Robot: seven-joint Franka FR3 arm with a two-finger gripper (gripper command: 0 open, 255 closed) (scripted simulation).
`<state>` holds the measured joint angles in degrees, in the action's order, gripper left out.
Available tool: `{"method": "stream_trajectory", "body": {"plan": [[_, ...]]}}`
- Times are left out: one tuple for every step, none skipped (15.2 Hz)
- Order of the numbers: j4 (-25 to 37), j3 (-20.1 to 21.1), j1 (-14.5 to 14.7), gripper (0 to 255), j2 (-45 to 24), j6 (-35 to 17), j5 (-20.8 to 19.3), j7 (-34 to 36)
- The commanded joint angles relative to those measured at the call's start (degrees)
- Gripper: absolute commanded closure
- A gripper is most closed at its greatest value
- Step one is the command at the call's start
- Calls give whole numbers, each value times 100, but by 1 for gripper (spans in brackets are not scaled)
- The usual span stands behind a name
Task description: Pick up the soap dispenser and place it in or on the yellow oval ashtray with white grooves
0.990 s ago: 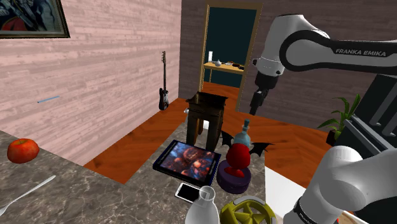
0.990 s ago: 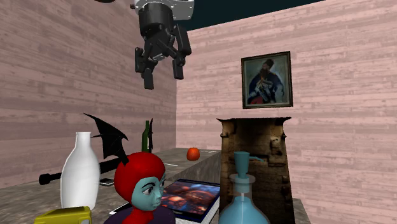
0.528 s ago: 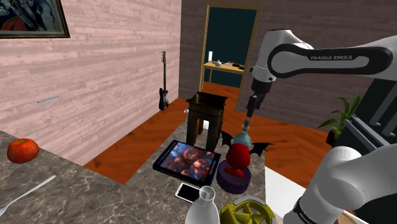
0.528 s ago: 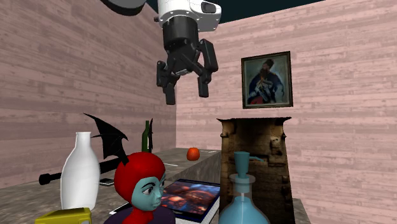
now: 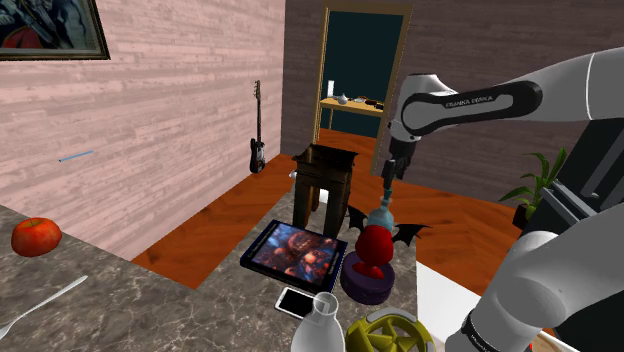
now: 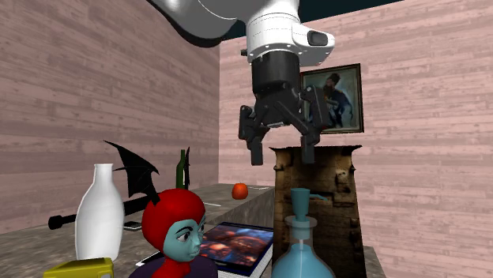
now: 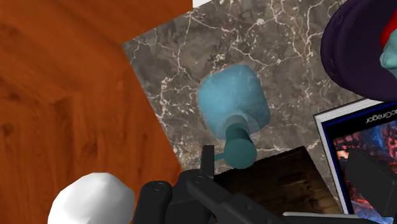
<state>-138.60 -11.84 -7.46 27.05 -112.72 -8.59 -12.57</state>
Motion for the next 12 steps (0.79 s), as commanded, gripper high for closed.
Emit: {"method": "stream_trajectory", "body": {"plan": [[37, -177, -76, 0, -343, -251, -4, -90], [48, -198, -85, 0, -388, -279, -1, -102], [-10, -207, -87, 0, -413, -361, -5, -102], [-66, -217, -89, 0, -440, -444, -9, -103], [-121, -227, -91, 0, -468, -527, -13, -104], [-175, -237, -93, 0, -497, -611, -16, -105], [-228, -247, -95, 0, -528, -695, -19, -106], [-280, -257, -97, 0, -561, -780, -22, -107], [-359, -272, -99, 0, -616, -914, -26, -110], [-360, -272, -99, 0, -615, -913, -26, -110], [-360, -272, -99, 0, -616, -914, -26, -110], [-360, -272, -99, 0, -616, -914, -26, -110]]}}
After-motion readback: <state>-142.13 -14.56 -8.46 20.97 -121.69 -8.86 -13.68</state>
